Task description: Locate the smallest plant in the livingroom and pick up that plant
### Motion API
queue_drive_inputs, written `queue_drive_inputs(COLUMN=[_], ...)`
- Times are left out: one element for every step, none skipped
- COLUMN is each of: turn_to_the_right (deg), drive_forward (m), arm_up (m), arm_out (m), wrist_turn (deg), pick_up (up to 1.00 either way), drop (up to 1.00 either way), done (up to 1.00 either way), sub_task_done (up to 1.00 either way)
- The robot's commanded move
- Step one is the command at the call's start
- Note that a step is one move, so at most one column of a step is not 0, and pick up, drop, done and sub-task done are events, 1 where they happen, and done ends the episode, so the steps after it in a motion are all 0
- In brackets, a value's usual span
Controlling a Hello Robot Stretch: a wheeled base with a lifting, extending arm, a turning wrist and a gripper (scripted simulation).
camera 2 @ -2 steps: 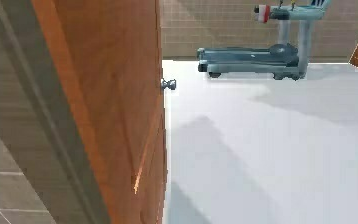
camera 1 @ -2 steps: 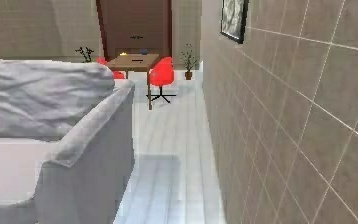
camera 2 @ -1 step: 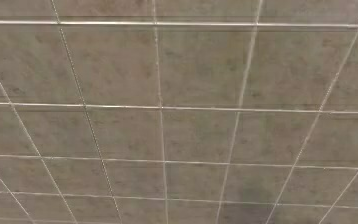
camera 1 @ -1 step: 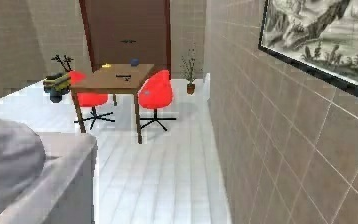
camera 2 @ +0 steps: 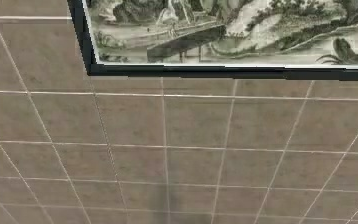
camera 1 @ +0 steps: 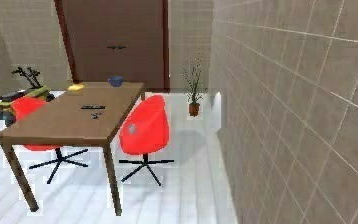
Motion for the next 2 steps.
queue_drive_inputs(turn_to_the_right=[0.0, 3.0], drive_forward=[1.0, 0.0], arm_up=[0.0, 0.0], arm_out=[0.0, 0.0], wrist_turn=[0.0, 0.0], pick_up=[0.0, 0.0], drop=[0.0, 0.0], done=[0.0, 0.0], sub_task_done=[0.0, 0.0])
